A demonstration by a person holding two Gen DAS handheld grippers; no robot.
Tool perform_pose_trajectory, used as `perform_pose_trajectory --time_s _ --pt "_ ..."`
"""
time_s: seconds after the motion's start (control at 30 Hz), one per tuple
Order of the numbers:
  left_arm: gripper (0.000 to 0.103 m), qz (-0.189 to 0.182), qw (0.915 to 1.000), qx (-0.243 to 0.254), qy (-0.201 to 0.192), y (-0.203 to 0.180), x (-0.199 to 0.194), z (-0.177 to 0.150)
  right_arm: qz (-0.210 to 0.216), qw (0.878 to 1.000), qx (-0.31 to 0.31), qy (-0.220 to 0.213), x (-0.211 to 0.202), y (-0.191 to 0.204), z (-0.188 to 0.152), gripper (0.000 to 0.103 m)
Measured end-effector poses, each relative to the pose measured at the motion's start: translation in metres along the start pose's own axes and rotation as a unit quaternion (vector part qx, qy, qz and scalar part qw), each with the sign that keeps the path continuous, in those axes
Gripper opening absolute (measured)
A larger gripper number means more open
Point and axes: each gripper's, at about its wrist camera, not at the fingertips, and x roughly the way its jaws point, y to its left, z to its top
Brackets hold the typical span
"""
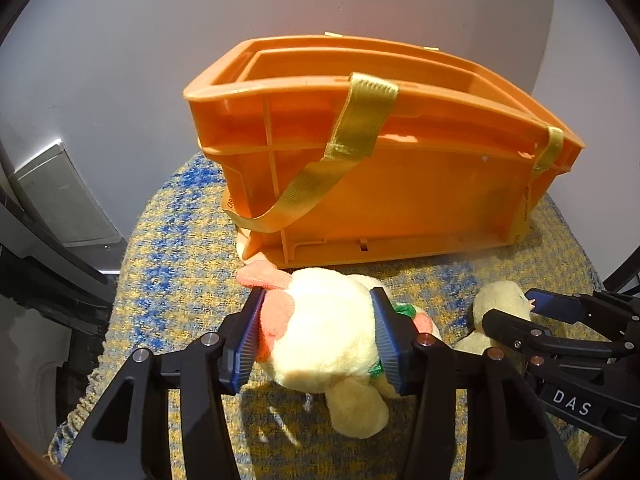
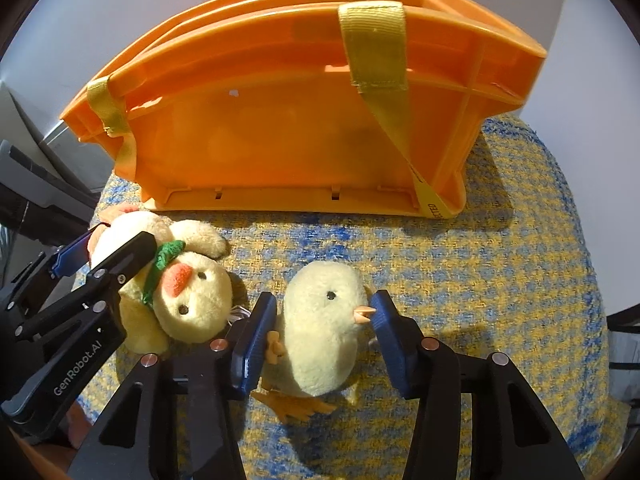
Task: Organize objects
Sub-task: 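Grasp the white bunny with the left tool while the right tool grasps the yellow chick, then lift and carry the bunny and chick with both tools over the basket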
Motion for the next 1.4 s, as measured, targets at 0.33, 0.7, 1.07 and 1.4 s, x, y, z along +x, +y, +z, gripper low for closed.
perform_pose_trajectory --time_s 0.33,0.7,1.07,1.4 --pt "0.048 0.012 0.9994 -0.001 -0.034 -0.006 -0.05 0.004 0.0 0.999 -0.007 -0.036 -0.04 0.008 -0.005 0.049" --pt "0.048 0.027 0.9969 -0.004 -0.074 -0.011 -0.105 0.022 0.0 0.996 -0.018 -0.093 -0.092 0.018 0.009 0.049" --pt "0.048 0.034 0.9925 0.001 -0.118 -0.016 -0.152 0.058 -0.005 0.989 -0.026 -0.145 -0.148 0.02 0.031 0.049" --pt "0.048 0.032 0.9894 0.003 -0.141 -0.017 -0.162 0.095 -0.015 0.984 -0.031 -0.176 -0.173 0.019 0.066 0.049"
